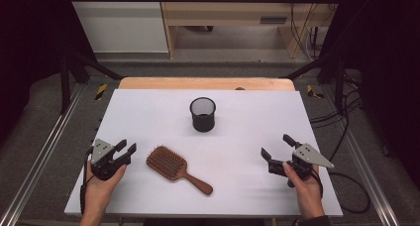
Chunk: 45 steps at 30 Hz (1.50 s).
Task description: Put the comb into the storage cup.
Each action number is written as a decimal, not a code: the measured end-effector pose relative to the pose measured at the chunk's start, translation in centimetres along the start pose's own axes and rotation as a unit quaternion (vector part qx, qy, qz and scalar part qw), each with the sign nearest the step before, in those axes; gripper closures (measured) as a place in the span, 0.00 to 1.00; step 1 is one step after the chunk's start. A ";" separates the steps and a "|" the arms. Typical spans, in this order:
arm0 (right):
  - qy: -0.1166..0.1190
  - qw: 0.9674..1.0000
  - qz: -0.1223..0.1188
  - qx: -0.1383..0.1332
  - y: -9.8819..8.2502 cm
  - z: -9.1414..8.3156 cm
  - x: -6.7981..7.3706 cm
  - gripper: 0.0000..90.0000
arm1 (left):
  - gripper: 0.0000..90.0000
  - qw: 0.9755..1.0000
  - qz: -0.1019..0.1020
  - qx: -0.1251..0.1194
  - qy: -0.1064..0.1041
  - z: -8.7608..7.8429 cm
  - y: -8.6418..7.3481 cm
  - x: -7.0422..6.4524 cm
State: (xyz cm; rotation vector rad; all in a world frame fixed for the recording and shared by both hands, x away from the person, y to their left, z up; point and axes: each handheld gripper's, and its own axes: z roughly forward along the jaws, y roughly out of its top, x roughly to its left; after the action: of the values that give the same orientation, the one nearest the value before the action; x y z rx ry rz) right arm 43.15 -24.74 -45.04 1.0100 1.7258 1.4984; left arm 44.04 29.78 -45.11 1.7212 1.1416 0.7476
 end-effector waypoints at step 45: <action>0.017 1.000 -0.005 0.014 -0.2 0.4 0.4 0.08 | 1.00 0.990 0.035 0.123 -0.065 4.9 -0.7 -2.0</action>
State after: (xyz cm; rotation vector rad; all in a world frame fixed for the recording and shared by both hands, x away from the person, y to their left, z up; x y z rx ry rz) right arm 43.23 -24.23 -45.27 0.9950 1.7776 1.4971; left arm 47.12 26.28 -47.70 1.9948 1.1250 0.5438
